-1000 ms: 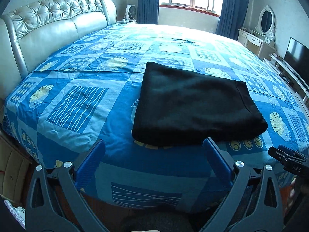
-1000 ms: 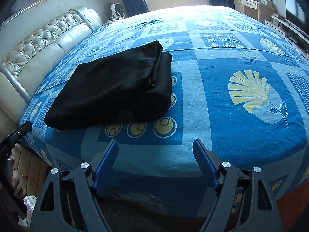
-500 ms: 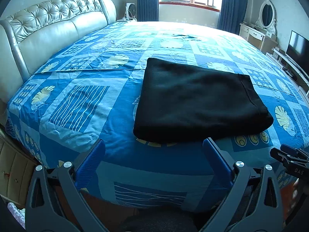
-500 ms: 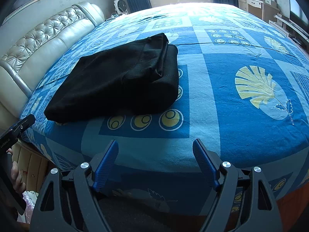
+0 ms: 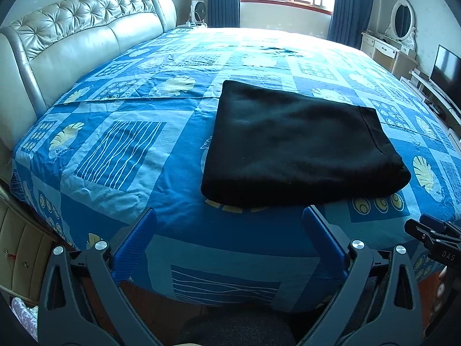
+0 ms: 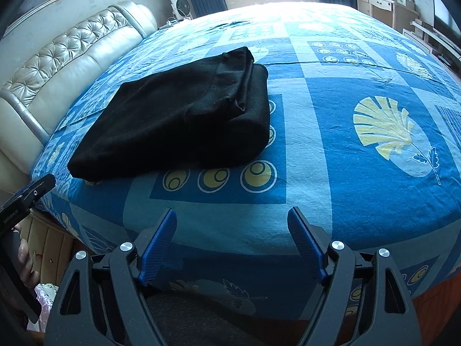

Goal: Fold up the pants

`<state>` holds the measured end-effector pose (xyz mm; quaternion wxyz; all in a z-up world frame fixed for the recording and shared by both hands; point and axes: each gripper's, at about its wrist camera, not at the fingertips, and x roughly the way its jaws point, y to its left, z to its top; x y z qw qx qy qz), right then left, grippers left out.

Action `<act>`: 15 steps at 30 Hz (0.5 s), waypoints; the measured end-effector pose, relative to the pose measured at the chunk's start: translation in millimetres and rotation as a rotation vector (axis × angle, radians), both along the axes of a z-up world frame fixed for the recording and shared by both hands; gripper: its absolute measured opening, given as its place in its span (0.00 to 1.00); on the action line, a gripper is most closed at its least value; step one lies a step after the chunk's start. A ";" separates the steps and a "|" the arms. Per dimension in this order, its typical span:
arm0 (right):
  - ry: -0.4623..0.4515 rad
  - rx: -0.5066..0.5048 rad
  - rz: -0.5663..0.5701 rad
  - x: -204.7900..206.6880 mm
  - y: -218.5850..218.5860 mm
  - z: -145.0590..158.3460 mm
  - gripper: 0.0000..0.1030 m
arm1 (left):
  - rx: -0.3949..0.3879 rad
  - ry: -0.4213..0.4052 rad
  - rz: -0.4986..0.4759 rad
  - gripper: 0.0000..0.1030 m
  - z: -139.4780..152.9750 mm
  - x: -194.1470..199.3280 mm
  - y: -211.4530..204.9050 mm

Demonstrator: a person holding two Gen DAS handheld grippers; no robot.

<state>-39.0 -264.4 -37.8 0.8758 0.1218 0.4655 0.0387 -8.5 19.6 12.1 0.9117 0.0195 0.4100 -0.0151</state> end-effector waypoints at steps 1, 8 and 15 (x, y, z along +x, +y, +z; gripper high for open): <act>0.000 0.000 0.001 0.1 0.2 0.2 0.76 | 0.000 0.004 0.001 0.98 -0.3 0.4 0.3; 0.003 -0.002 0.006 -0.2 2.4 0.1 0.76 | 0.010 0.006 0.012 0.98 -0.7 0.7 2.0; 0.005 -0.002 0.010 -0.4 4.0 -0.4 0.76 | 0.028 0.002 0.014 0.98 -1.6 1.0 1.0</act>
